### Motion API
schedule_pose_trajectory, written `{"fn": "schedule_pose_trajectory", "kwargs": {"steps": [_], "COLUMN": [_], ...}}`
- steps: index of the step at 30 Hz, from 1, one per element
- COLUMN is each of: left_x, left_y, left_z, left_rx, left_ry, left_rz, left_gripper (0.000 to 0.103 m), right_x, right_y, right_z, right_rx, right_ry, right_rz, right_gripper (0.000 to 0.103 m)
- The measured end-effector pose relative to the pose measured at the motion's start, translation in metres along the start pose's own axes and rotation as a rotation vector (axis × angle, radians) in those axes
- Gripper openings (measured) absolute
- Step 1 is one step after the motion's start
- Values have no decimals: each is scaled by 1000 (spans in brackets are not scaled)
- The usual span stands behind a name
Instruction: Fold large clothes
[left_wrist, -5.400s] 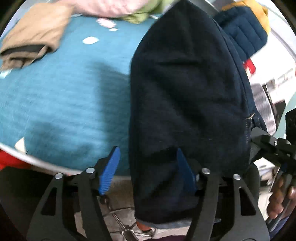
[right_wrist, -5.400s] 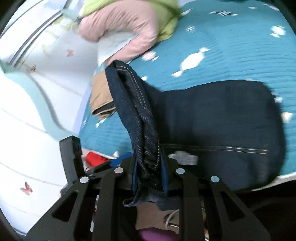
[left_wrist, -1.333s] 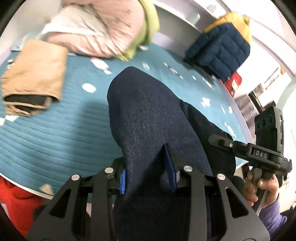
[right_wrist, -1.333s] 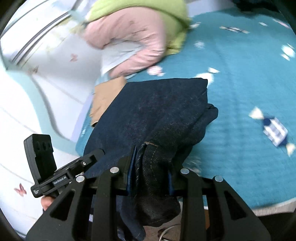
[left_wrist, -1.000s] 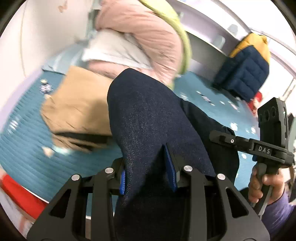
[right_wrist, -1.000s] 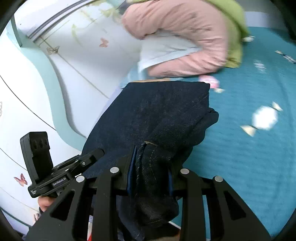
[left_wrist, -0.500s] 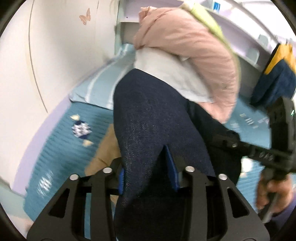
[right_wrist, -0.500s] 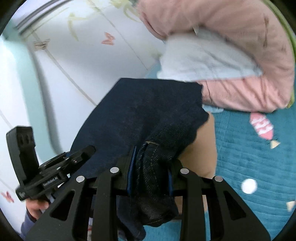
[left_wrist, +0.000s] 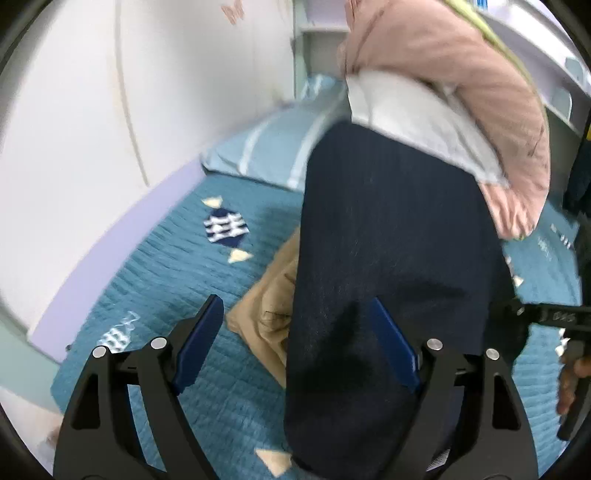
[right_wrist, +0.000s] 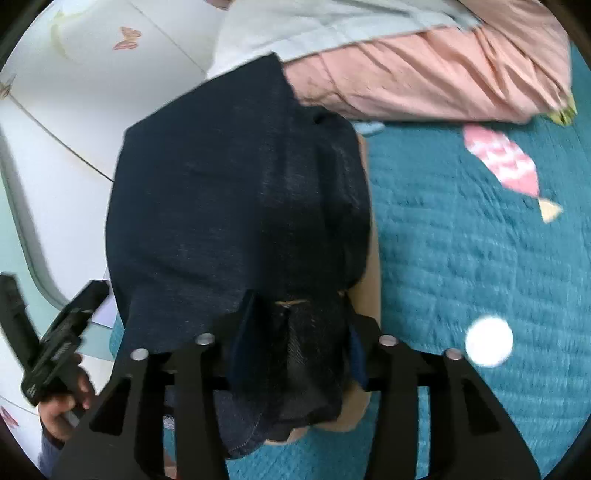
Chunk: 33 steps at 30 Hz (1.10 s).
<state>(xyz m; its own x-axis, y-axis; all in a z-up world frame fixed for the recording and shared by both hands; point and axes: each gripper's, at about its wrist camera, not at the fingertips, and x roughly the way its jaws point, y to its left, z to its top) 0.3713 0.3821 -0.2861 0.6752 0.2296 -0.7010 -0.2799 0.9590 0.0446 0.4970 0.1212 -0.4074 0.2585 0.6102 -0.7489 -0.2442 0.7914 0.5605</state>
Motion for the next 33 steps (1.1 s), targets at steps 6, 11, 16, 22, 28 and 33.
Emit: {"fn": "schedule_pose_trajectory", "kwargs": {"steps": [6,11,16,22,28,33], "left_x": [-26,15,15,17,9,-31], "left_y": [-51,-63,-63,-56,-60,-41], "left_z": [-38,-74,-75,-100,-102,-74], "left_rx": [186,110,113,104,95,-9], "left_ry": [11,156,142,107,76,-44], "left_rz": [-13,-94,-104,-126,-117,-186], "left_gripper": [85,84,84,85,83,83], "right_x": [-40,-80,-39,35,21,-18], "right_y": [12,56,90,36,38,48], "right_z": [-17,-17,10,24,15,-15], "right_rx": [-28,-153,-254,-175,-234,-281], "right_ry": [-86,-196,-101,69,27,-12], "right_rz": [-62,27,12,-166,-148,-53], "right_gripper": [55,31,14,0,0,6]}}
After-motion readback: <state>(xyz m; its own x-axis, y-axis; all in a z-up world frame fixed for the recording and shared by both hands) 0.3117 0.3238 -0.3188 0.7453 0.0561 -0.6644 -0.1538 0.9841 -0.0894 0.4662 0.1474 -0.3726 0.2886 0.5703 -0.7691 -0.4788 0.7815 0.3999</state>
